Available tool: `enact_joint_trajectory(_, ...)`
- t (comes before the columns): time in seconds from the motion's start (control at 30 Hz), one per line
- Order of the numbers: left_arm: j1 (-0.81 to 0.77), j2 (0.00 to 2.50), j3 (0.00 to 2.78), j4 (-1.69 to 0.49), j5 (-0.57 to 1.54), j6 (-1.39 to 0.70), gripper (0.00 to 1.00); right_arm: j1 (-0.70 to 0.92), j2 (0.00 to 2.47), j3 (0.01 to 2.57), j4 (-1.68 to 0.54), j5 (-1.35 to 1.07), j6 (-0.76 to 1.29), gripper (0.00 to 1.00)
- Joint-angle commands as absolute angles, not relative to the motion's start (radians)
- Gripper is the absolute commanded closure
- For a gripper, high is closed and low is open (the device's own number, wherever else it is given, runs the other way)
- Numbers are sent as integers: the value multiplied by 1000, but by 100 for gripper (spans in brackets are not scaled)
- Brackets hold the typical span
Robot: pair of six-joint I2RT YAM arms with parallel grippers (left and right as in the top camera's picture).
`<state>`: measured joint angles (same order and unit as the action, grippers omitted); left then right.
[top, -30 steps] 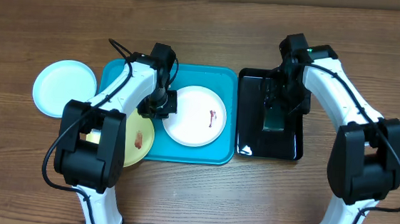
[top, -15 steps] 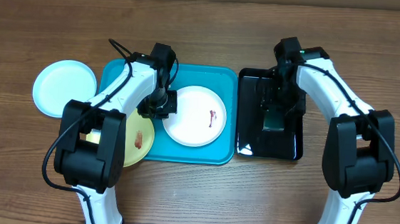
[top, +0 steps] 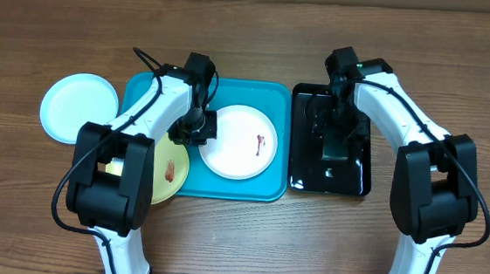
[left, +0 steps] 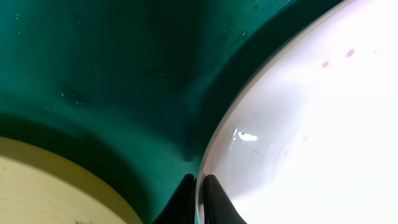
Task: Clean dirty plates on tray and stack at the side
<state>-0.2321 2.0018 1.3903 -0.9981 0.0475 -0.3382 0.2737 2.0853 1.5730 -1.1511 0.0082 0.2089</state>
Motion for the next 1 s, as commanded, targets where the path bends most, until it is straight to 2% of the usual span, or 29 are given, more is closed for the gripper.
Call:
enact_joint_trajectory(0.0, -229, 1988, 1410, -999, 45, -341, 92, 274, 2089, 1541, -1134, 26, 210, 25)
enact_joint_trajectory(0.13, -229, 1988, 1410, -999, 45, -341, 92, 274, 2089, 1505, -1108, 25, 210, 27)
enact_joint_trajectory(0.27, -229, 1988, 1410, -998, 45, -341, 92, 274, 2089, 1507, -1108, 26, 210, 37)
enact_joint_trajectory(0.5, -229, 1988, 1410, -998, 45, -341, 92, 274, 2089, 1518, -1107, 26, 210, 47)
enact_joint_trajectory(0.6, -229, 1988, 1410, -999, 45, -341, 92, 274, 2089, 1521, -1104, 26, 209, 64)
enact_joint_trajectory(0.73, -229, 1988, 1410, -998, 44, -341, 92, 274, 2089, 1528, -1107, 25, 209, 93)
enact_joint_trajectory(0.77, -229, 1988, 1410, -998, 44, -341, 92, 274, 2089, 1536, -1113, 25, 209, 96)
enact_joint_trajectory(0.97, -229, 1988, 1410, -996, 44, -341, 91, 279, 2086, 1563, -1162, 17, 210, 96)
